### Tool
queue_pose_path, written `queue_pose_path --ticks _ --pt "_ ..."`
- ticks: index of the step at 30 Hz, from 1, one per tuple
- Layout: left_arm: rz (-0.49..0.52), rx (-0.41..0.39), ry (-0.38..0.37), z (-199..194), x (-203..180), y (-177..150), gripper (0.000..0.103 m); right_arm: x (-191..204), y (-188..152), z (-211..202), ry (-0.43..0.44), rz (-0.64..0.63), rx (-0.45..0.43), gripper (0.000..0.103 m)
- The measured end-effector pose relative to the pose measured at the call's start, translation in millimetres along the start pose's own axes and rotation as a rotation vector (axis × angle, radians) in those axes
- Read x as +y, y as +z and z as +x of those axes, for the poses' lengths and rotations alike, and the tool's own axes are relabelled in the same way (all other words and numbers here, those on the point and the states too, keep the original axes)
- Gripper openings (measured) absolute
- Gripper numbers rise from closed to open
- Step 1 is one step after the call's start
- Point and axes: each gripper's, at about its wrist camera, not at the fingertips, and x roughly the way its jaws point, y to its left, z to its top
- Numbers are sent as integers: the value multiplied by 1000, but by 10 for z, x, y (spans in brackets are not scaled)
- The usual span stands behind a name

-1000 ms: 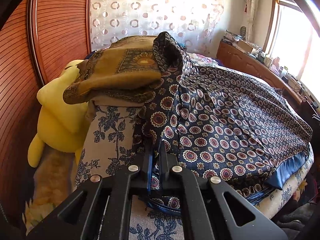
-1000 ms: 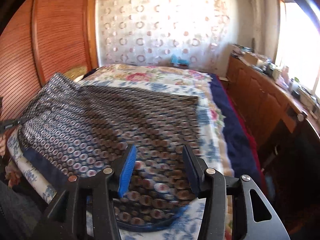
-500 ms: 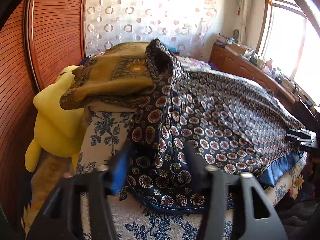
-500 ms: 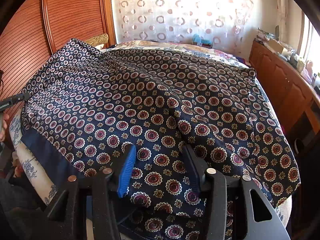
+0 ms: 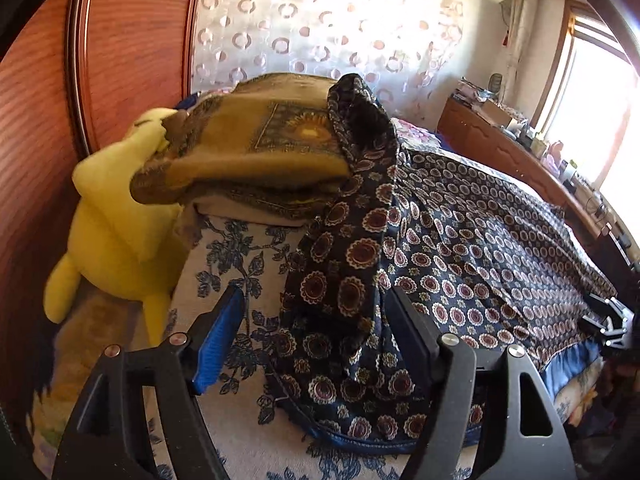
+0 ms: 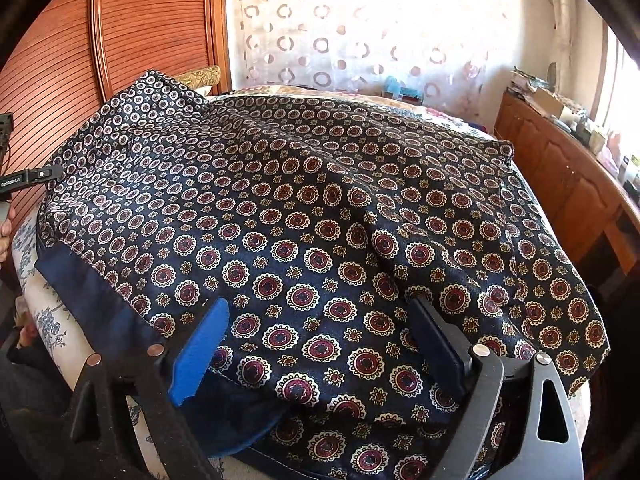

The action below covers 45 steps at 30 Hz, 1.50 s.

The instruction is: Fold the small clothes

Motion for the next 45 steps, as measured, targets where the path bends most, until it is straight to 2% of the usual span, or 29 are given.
queue_pose_path --ticks 3,8,13,14,16,17,18,25,32,39,45 --pt "-4 18 -20 67 0 23 72 0 -5 0 0 1 1 93" --pt "-6 54 -59 162 -1 42 59 5 -8 -3 2 0 1 93" --pt "-6 70 -70 206 -10 70 51 3 -9 -2 2 0 1 93" --pt "-7 75 -81 214 -16 80 47 3 -11 -2 2 0 1 93" --pt "-1 74 -102 229 -38 102 27 3 -9 -1 2 0 1 93" --pt "6 74 -117 232 -62 113 11 3 -9 0 2 0 1 93" --pt "15 66 -126 218 -94 126 7 3 -9 0 2 0 1 93" --pt "117 -45 -167 -101 -610 353 4 -43 -9 -30 26 27 -14 93" --pt "229 -101 -251 -243 -1280 744 4 -234 -36 -137 55 79 -40 93" --pt "367 -106 -376 -189 -2218 988 4 -488 -49 -466 13 113 -114 93" --pt "492 -72 -476 -190 -3061 969 4 -749 -106 -699 -35 169 -159 93"
